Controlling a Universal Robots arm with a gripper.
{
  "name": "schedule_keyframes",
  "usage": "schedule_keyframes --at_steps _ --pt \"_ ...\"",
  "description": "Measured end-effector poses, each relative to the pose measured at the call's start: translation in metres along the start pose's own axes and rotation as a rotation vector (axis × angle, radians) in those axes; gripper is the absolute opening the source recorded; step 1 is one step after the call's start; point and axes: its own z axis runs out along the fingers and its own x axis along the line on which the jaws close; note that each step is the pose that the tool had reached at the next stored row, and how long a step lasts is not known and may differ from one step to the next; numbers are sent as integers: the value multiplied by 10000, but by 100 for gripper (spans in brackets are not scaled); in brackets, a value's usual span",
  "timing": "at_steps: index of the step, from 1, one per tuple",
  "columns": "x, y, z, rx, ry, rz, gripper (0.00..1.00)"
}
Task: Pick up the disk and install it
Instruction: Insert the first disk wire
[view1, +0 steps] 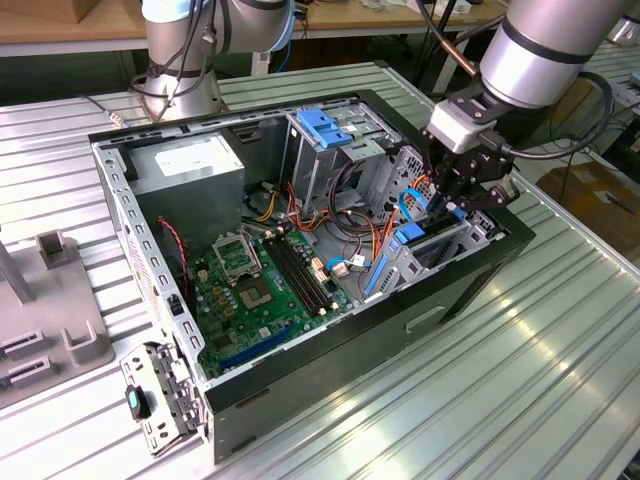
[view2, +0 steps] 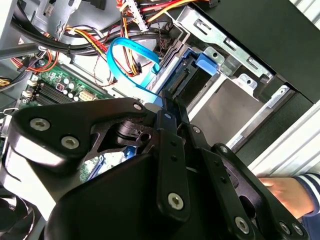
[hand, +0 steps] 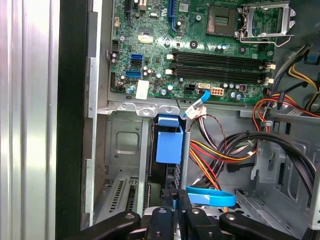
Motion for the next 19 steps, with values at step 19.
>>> schedule_keyframes --at_steps 19 --pt "46 5 10 59 -296 23 16"
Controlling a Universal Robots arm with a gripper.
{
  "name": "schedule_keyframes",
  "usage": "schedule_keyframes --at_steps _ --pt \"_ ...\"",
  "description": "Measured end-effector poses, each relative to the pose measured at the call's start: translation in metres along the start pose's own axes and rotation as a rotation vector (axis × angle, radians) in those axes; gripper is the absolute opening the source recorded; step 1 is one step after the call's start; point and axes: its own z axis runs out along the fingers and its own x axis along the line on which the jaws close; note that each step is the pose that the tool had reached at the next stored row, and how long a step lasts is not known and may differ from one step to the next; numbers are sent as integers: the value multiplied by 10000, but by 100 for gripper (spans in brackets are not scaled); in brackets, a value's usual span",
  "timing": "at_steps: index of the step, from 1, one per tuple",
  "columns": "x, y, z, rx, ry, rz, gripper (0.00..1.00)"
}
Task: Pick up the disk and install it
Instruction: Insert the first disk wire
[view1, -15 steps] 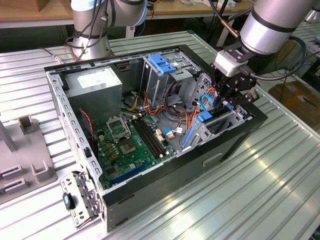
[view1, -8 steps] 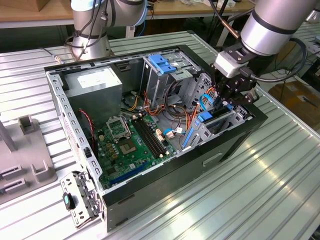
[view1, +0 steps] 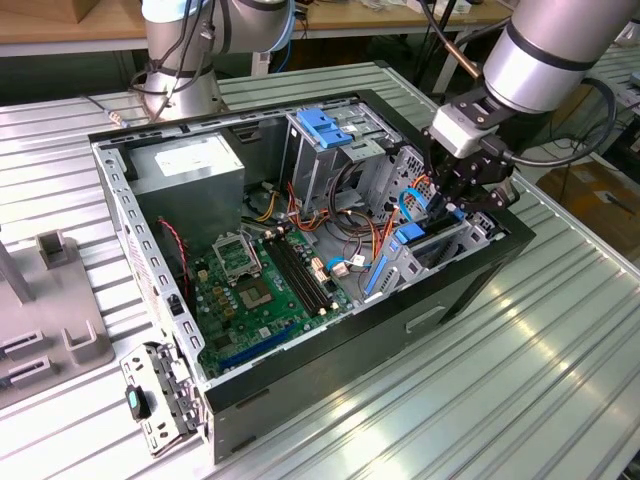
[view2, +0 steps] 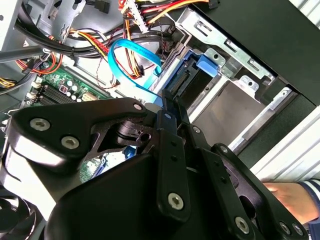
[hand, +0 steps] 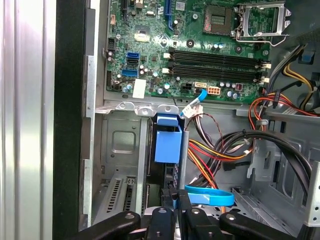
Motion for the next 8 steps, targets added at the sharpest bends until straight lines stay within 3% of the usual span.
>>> schedule_keyframes --at_steps 8 --pt "10 6 11 0 -2 0 16"
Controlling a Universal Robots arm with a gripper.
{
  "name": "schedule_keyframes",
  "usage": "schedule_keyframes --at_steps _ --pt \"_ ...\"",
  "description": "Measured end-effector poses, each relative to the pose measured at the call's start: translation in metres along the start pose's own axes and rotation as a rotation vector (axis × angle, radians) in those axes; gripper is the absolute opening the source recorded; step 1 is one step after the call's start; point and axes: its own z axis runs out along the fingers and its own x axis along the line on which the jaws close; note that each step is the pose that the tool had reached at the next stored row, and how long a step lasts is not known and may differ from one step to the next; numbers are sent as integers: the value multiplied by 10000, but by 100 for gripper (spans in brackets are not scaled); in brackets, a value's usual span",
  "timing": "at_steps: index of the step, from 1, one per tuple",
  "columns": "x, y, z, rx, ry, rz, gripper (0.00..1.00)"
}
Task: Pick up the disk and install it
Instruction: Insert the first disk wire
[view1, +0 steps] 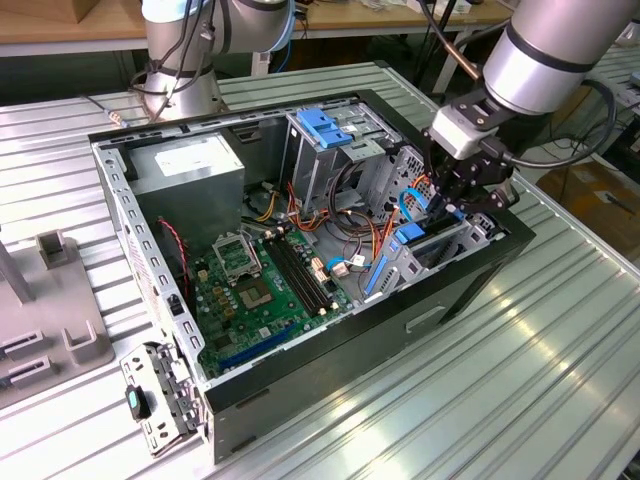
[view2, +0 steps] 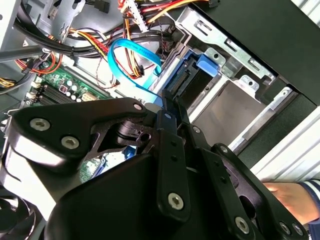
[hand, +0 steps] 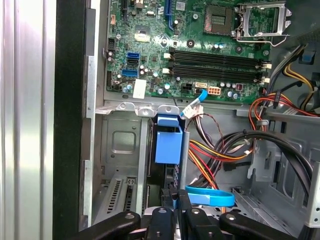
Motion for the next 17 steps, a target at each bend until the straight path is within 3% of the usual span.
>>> schedule_keyframes --at_steps 17 --pt "16 8 36 0 3 0 16"
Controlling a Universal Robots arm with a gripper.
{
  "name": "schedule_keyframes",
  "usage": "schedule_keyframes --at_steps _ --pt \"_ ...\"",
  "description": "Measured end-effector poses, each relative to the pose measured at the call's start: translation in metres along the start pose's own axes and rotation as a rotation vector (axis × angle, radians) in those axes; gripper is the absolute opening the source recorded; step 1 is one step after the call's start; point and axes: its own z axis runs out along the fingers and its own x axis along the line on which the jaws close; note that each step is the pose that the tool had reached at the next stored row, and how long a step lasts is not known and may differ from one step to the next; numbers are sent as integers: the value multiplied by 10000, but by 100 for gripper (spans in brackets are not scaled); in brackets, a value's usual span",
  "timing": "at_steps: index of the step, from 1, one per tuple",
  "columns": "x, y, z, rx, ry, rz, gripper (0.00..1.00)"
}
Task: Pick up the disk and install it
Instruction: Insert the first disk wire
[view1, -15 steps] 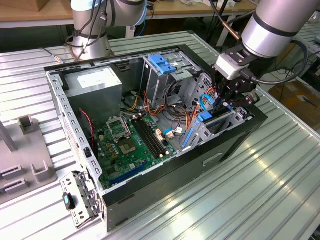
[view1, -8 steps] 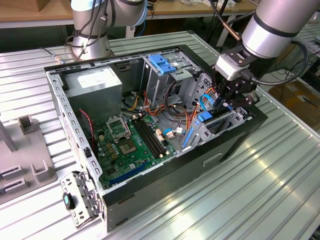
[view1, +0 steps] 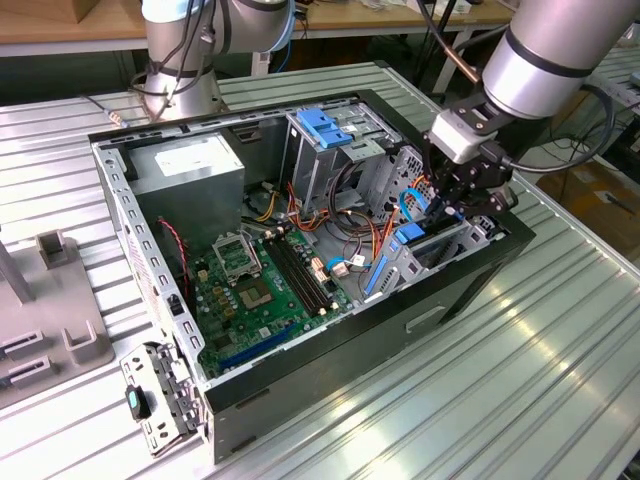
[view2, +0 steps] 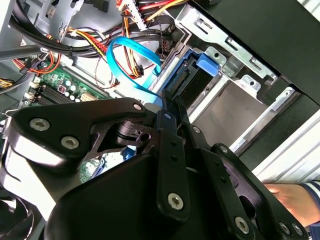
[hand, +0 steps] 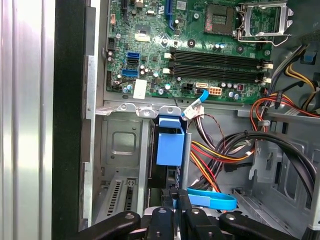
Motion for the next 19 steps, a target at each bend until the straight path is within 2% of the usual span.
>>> schedule_keyframes --at_steps 15,16,17,18,19 --pt "2 2 16 1 -6 1 17" --pt "2 2 17 1 -6 0 23" --pt "2 2 15 0 -3 0 23" --pt "2 1 14 0 -1 0 29" --pt "2 1 14 0 -1 0 29"
